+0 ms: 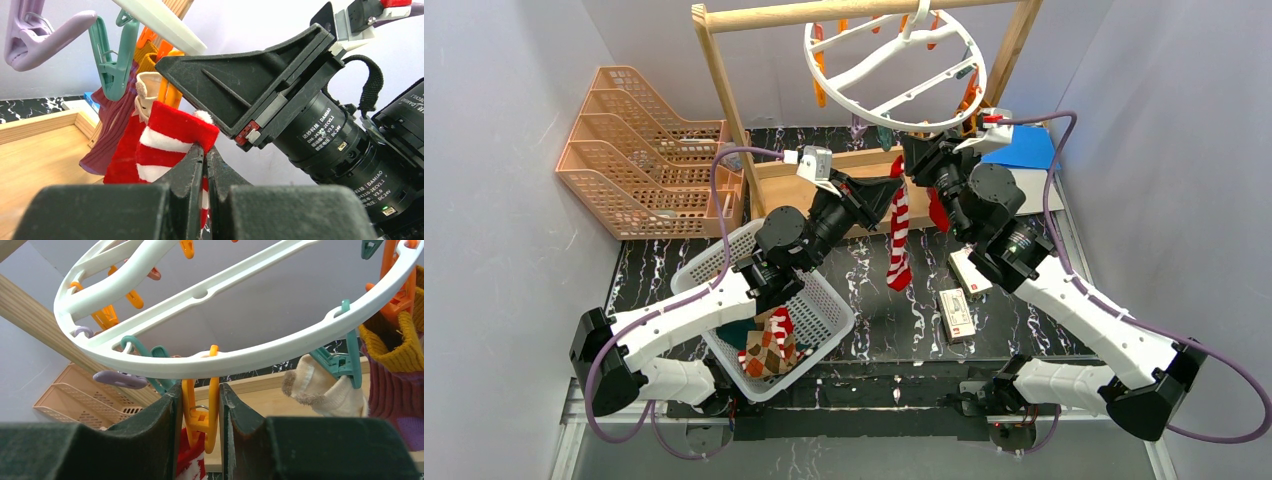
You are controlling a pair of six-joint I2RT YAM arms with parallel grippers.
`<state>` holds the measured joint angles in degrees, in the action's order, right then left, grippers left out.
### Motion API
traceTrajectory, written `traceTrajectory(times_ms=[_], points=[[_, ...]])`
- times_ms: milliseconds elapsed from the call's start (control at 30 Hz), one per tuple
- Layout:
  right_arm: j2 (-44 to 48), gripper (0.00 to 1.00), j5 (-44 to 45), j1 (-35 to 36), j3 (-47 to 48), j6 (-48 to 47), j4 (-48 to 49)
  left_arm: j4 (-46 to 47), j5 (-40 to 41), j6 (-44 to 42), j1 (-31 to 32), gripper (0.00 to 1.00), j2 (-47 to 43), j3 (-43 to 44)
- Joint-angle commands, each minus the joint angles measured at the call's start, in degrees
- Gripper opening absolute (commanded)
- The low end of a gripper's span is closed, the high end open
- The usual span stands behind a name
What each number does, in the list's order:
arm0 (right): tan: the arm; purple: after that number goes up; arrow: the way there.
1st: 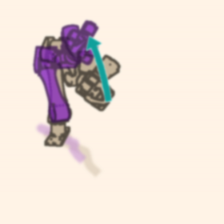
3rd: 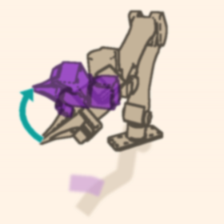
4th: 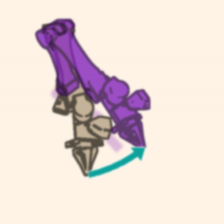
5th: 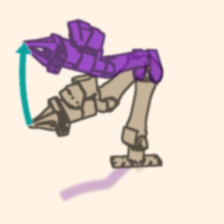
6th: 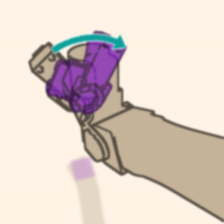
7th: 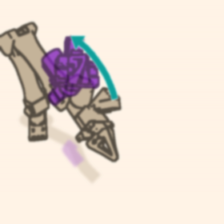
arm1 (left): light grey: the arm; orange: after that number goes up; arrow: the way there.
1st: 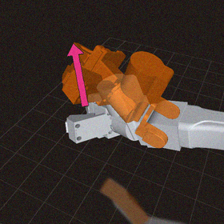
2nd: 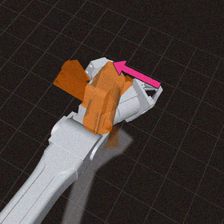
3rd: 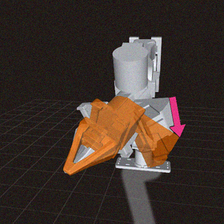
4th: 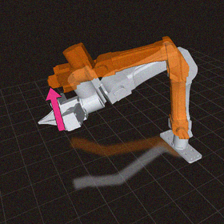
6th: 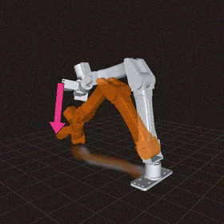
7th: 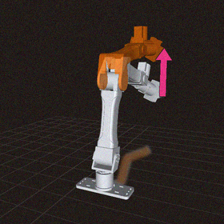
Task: Clip the socks to the hanger
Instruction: Clamp the sock onto the hanger, then reset both arms
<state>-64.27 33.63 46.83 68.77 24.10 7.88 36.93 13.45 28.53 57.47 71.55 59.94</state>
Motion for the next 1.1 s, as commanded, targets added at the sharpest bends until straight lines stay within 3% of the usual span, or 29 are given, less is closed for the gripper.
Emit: traceTrajectory(times_ms=[0,367,533,700,767,833,967,1067], points=[[-0.7,0.01,-0.6,-0.3,1.4,1.5,1.8,2.8,-0.3,0.8,-0.2,0.00,-0.8,1.5],[-0.2,0.01,-2.6,-0.3,1.6,4.2,0.1,3.9,-0.1,0.3,-0.2,0.00,0.3,2.3],[1.0,0.52,-4.0,-0.3,2.5,5.1,-2.3,3.8,1.0,-0.5,-0.2,0.00,-0.5,1.4],[2.3,0.79,-4.7,-0.3,3.9,5.3,-5.0,3.2,1.2,-1.5,-0.2,0.02,-0.8,1.5],[2.7,0.88,-5.2,-0.3,5.0,5.5,-7.1,3.0,1.3,-1.7,-0.2,0.16,-0.9,1.5],[3.5,0.97,-6.1,-0.3,6.0,5.5,-9.8,2.6,1.0,-2.3,-0.2,0.36,-1.2,1.4],[5.7,0.99,-7.5,-0.3,7.4,5.6,-14.7,-0.6,1.5,-3.7,-0.2,0.78,-3.0,0.4],[9.0,0.99,-8.2,-0.4,7.2,5.3,-17.7,-4.0,4.2,-4.4,-0.3,0.91,-6.4,-2.4]])
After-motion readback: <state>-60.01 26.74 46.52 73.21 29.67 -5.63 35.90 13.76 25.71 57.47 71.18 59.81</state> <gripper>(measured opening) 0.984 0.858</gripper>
